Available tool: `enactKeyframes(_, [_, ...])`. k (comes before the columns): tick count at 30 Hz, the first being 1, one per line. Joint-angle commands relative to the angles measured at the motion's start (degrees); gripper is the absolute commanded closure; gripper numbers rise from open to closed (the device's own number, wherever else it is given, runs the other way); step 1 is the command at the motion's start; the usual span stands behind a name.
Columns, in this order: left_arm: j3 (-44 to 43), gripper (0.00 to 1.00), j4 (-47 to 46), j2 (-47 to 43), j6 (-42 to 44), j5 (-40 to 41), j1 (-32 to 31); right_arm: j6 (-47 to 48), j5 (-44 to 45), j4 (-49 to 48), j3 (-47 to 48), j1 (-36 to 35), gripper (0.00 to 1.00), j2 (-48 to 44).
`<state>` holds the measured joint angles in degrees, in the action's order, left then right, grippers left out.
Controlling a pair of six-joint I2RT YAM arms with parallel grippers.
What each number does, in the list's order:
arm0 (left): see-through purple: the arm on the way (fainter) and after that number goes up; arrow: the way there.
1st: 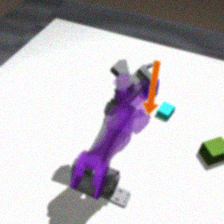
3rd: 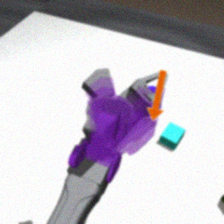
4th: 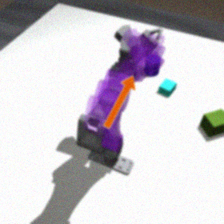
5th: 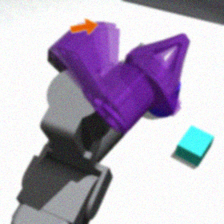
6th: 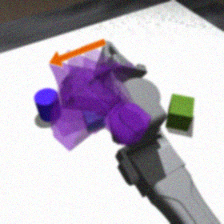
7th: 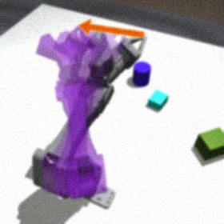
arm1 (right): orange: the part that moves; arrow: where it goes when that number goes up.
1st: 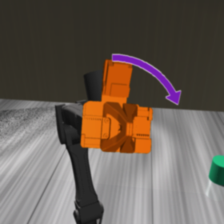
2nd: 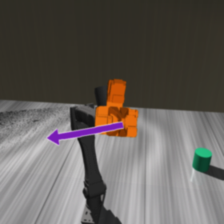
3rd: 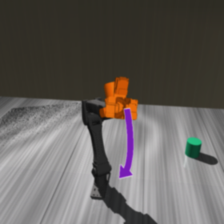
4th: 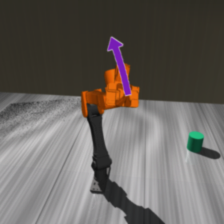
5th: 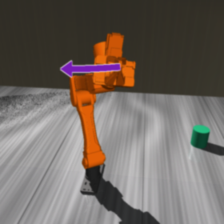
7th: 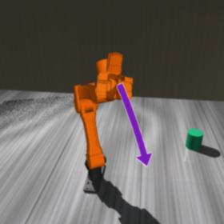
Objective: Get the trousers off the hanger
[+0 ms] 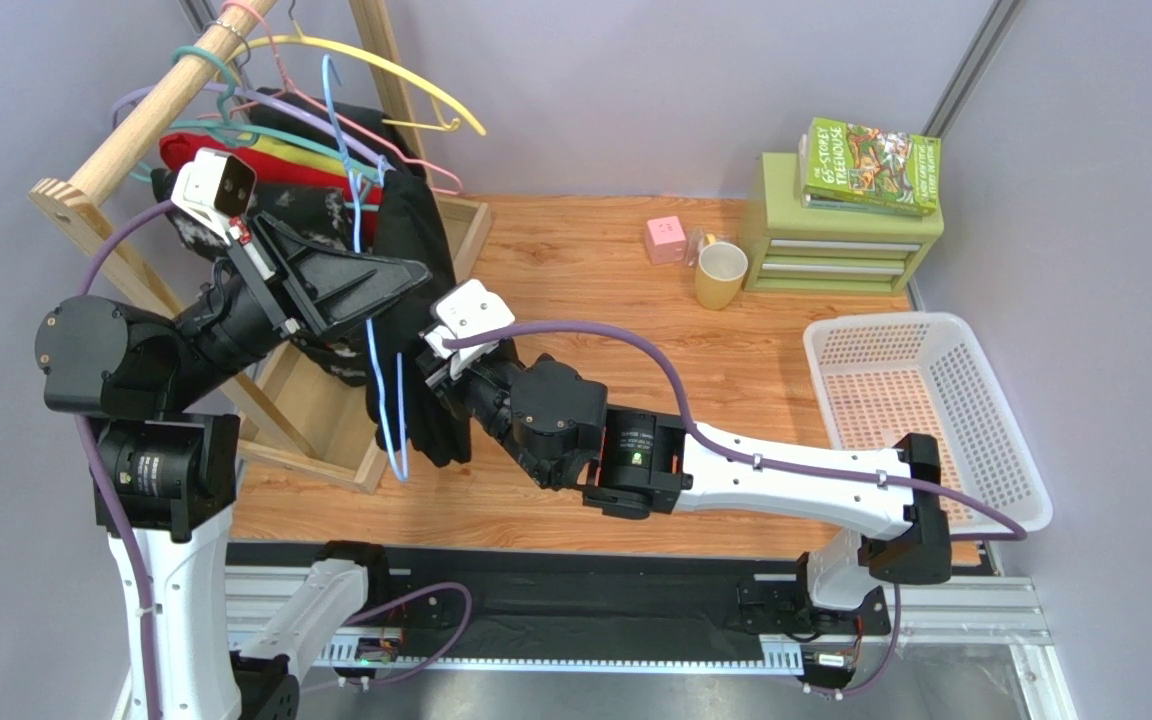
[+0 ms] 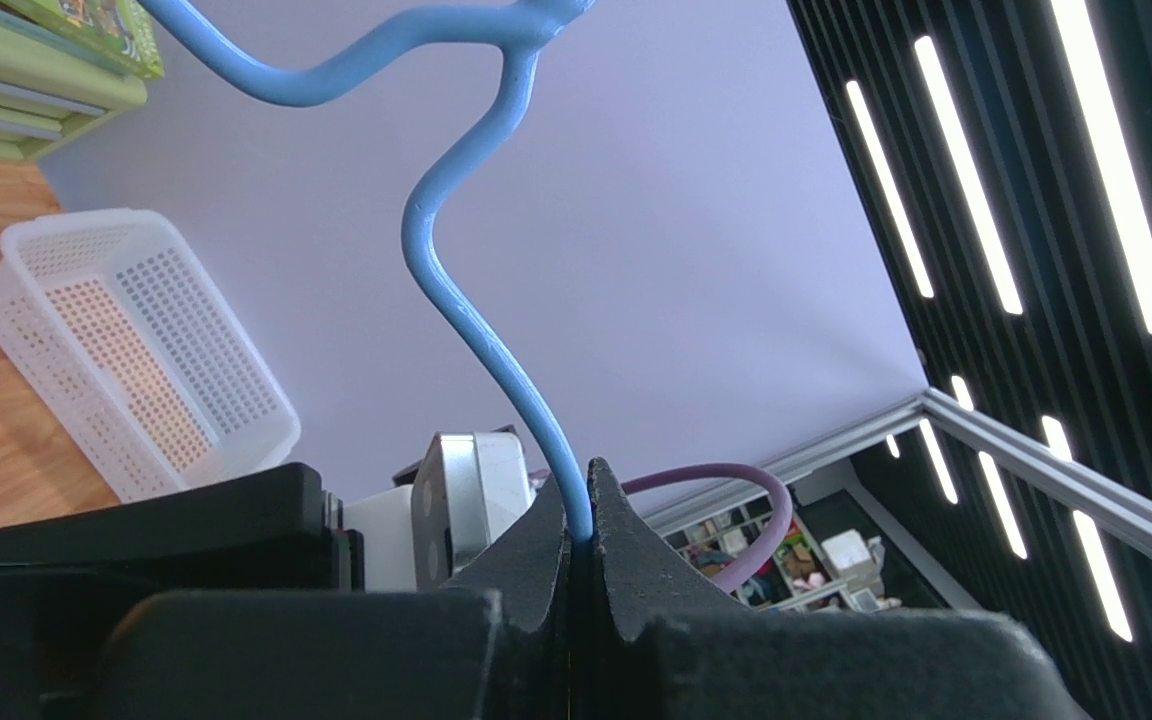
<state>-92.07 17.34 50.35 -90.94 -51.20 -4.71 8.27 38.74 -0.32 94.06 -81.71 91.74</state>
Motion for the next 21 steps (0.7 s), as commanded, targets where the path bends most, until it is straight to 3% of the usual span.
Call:
enactKeyframes(1, [-1.5, 1.0, -5.7, -1.7, -0.5, -2.3, 0.3, 3.5, 2.4, -4.9, 4.5, 0.1, 0.76, -0.7])
enactKeyframes(5, [-1.1, 1.0, -3.1, -2.3, 1.9, -2.4, 0.3, 4.5, 3.3, -2.5, 6.5, 0.2, 1.0, -1.2])
enactKeyframes(21, [3.1, 1.0, -2.1, -3.6, 3.5, -0.6, 0.3, 2.3, 6.9, 3.0, 8.5, 0.2, 1.0, -6.3])
